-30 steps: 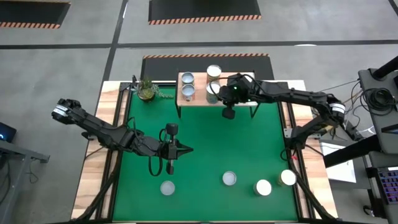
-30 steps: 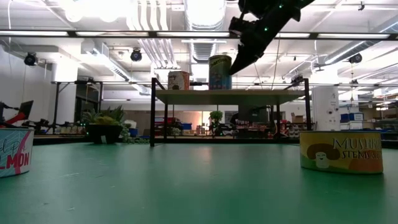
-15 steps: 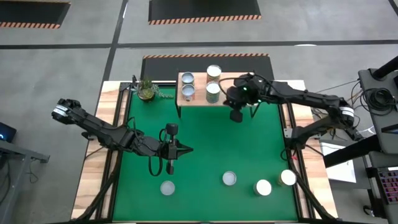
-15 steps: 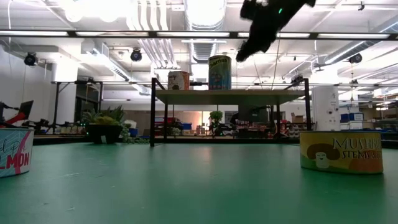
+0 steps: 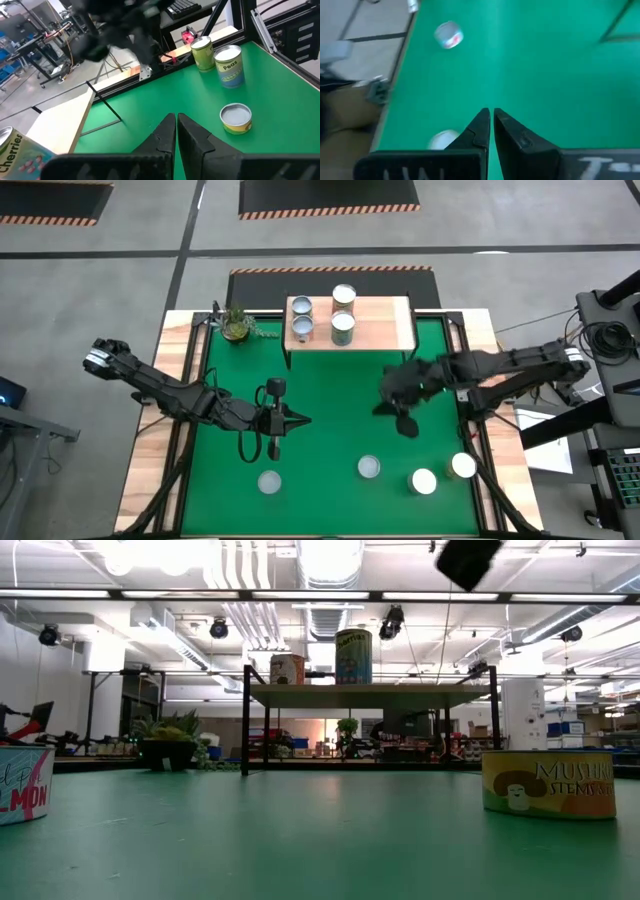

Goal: Pick and place cans onto a shelf
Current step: Put the canned peas on the shelf

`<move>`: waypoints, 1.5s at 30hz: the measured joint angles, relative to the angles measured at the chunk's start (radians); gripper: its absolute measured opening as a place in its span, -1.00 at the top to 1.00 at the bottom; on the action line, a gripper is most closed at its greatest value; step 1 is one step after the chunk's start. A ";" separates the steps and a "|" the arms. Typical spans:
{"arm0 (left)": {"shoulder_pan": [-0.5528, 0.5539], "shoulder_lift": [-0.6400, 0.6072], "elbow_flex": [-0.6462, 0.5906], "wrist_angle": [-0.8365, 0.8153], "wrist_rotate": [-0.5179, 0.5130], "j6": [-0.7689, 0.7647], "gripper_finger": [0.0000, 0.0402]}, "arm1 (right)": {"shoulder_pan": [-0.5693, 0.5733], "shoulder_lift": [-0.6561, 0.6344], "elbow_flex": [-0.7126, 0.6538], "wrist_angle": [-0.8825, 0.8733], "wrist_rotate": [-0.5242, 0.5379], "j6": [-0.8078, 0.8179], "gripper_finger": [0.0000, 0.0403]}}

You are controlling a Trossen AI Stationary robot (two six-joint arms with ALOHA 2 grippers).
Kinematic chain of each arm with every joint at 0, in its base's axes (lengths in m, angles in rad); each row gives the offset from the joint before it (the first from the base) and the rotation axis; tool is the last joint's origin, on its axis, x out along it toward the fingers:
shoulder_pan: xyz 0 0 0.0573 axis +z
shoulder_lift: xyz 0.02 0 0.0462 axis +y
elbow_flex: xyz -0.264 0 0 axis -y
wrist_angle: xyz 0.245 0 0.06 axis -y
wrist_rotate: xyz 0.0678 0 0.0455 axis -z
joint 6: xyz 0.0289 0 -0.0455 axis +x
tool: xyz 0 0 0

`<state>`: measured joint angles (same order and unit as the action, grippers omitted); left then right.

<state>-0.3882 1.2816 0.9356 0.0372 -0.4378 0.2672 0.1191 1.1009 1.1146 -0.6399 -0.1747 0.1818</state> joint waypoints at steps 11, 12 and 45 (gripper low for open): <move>0.000 0.000 0.000 0.021 0.000 -0.015 1.00 | 0.348 0.091 0.020 -0.411 -0.026 0.739 0.94; 0.000 0.000 0.000 0.026 0.000 -0.015 1.00 | 0.379 0.106 0.042 -0.454 -0.028 0.785 0.94; 0.000 0.000 0.001 0.053 0.000 0.091 1.00 | 0.710 0.315 0.090 -0.439 0.089 1.528 -0.76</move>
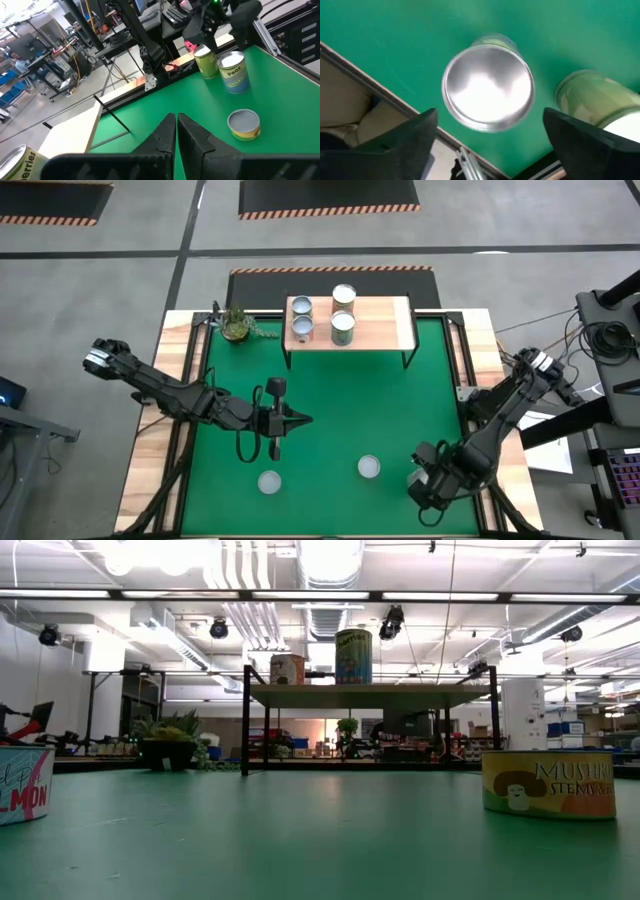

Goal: Pick and place cans onto a shelf
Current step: Put the canned peas on the shelf

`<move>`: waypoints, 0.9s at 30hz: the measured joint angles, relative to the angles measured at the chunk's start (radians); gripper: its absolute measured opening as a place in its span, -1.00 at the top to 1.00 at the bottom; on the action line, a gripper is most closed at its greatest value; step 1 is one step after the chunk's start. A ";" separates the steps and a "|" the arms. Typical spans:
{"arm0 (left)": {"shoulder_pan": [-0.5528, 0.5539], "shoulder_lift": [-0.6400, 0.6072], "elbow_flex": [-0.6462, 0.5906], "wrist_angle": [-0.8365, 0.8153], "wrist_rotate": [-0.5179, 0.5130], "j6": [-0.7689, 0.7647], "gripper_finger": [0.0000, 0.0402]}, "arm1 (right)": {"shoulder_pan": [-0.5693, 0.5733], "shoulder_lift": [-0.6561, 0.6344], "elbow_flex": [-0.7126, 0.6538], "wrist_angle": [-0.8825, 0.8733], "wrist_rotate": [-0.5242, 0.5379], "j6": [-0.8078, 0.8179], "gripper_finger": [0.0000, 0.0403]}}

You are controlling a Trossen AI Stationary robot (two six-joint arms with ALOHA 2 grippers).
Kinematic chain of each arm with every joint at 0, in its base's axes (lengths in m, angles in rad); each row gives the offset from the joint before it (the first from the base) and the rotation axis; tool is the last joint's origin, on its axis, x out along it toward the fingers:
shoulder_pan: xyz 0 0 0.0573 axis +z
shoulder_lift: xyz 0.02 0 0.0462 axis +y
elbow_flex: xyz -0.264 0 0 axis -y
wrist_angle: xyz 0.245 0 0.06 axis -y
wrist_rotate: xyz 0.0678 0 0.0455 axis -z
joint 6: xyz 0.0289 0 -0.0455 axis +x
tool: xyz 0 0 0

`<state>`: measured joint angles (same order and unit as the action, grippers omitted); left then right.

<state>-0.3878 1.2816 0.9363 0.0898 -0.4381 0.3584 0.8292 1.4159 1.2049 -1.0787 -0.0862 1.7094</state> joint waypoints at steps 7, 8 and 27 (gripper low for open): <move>0.000 0.000 0.000 0.001 0.000 0.000 1.00 | -0.007 0.008 0.009 0.011 -0.018 -0.018 -0.85; 0.000 0.000 0.000 0.001 0.000 0.001 1.00 | -0.008 0.008 0.007 0.011 -0.018 -0.016 -0.86; 0.000 0.000 0.002 0.000 0.000 0.001 1.00 | -0.020 0.075 0.003 0.045 -0.018 -0.038 -0.86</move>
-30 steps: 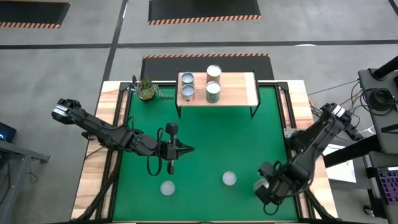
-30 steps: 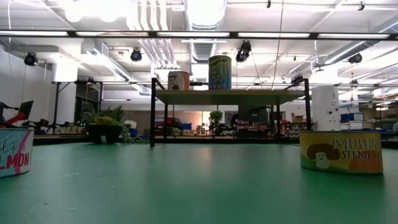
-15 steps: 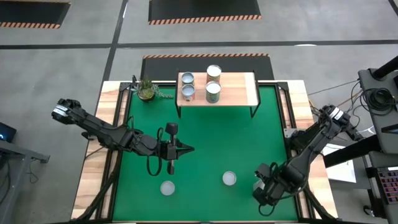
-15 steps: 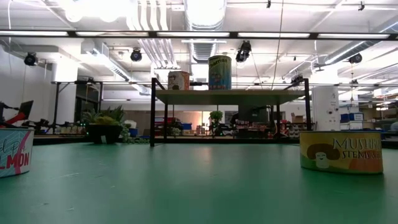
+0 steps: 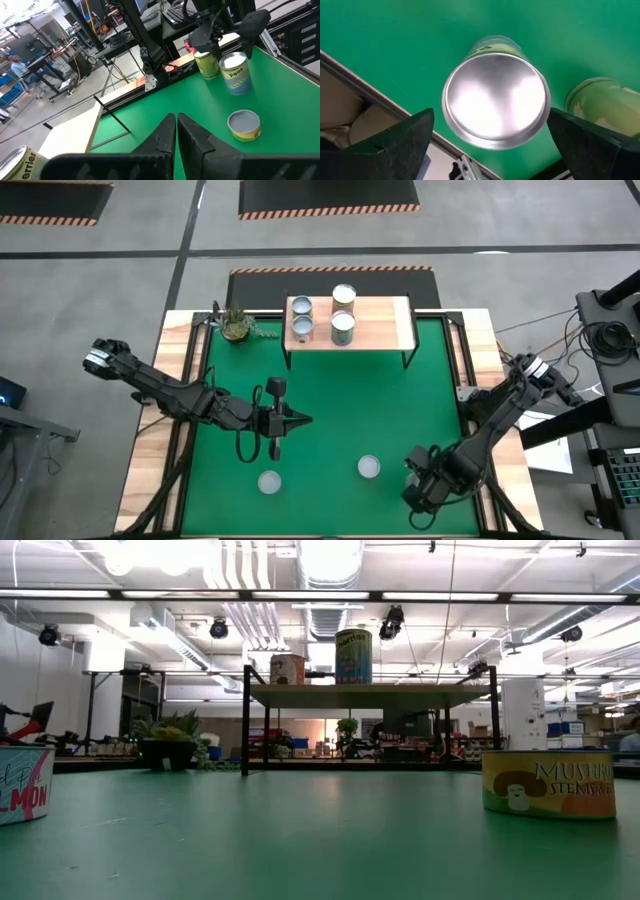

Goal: Pick and place cans onto a shelf
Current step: Put the canned peas on the shelf

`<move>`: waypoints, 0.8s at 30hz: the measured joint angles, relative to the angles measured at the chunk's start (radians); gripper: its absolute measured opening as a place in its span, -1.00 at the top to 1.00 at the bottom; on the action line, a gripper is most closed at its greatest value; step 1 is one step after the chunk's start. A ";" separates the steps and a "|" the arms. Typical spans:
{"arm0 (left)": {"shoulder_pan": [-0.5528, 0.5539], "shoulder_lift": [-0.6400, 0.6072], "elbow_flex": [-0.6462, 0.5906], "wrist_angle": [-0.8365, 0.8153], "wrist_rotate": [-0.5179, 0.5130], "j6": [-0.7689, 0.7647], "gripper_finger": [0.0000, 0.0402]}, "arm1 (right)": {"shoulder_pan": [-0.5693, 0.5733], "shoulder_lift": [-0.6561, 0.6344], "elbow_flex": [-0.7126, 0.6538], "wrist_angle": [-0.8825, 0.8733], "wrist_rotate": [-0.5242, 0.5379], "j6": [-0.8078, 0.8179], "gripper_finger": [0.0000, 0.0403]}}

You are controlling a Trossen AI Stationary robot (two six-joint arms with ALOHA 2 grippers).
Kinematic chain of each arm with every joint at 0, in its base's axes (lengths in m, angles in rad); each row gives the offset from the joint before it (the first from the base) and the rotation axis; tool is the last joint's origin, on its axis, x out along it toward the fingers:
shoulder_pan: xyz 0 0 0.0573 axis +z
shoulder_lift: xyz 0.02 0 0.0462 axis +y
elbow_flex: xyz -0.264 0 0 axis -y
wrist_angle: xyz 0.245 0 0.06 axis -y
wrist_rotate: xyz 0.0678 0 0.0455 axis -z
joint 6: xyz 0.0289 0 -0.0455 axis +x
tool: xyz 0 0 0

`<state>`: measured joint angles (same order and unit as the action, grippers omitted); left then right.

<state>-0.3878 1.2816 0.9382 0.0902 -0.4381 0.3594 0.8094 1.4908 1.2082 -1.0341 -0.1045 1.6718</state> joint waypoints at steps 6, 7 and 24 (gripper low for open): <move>0.000 0.000 0.000 0.000 0.000 0.000 1.00 | -0.027 0.032 -0.002 -0.004 0.001 -0.048 -0.81; 0.000 0.000 0.000 0.000 0.000 0.000 1.00 | -0.032 0.036 -0.002 -0.004 0.001 -0.060 -0.77; 0.000 0.000 0.000 0.000 0.000 -0.001 1.00 | -0.126 0.009 0.138 -0.170 -0.005 -0.336 -0.62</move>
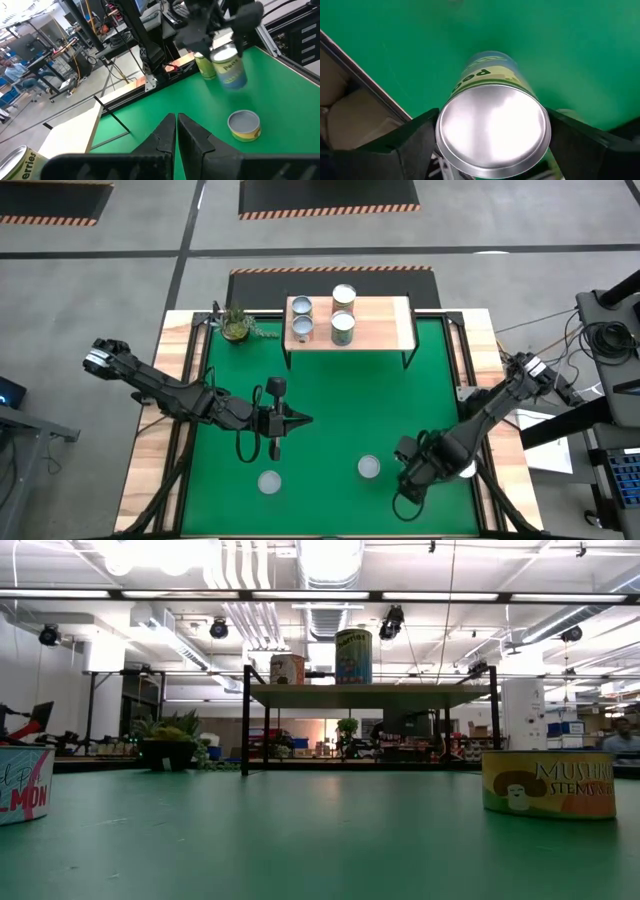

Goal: Pick and place cans onto a shelf
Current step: Put the canned peas on the shelf

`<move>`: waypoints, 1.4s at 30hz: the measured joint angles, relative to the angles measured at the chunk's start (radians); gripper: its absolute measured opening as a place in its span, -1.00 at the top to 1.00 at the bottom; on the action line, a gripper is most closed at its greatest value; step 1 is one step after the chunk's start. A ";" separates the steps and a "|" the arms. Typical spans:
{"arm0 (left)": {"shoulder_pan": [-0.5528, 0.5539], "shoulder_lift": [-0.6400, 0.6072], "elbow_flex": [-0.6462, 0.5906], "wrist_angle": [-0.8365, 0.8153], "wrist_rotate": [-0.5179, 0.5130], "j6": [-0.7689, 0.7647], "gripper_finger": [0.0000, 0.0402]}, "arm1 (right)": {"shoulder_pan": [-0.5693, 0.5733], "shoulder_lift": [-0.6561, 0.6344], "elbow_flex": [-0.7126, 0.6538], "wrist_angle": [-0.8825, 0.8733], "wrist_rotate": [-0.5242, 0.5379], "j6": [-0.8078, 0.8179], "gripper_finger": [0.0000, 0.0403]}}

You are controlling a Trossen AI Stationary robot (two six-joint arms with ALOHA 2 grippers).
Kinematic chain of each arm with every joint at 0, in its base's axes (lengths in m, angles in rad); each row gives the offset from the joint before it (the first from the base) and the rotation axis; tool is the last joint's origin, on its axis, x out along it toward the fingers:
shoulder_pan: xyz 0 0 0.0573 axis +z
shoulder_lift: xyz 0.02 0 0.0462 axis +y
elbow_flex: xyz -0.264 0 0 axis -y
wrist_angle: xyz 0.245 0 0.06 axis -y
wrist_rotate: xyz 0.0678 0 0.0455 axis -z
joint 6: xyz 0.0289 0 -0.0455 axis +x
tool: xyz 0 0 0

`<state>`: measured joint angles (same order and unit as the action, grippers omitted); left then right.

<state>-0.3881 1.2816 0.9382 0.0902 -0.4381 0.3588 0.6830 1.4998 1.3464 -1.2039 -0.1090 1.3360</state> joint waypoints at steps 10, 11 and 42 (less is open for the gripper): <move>0.000 0.000 0.000 0.001 0.000 0.000 1.00 | -0.245 0.001 0.328 -0.350 0.244 -0.509 -0.54; 0.000 0.000 0.000 0.001 0.000 0.000 1.00 | -0.275 0.001 0.352 -0.371 0.279 -0.567 -0.55; 0.000 0.000 0.000 0.010 0.000 0.028 1.00 | -1.118 -0.006 0.473 -0.173 0.238 -1.543 -0.60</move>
<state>-0.3882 1.2816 0.9386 0.1005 -0.4384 0.3863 -0.4354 1.4940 1.8196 -1.3769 0.1286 -0.2074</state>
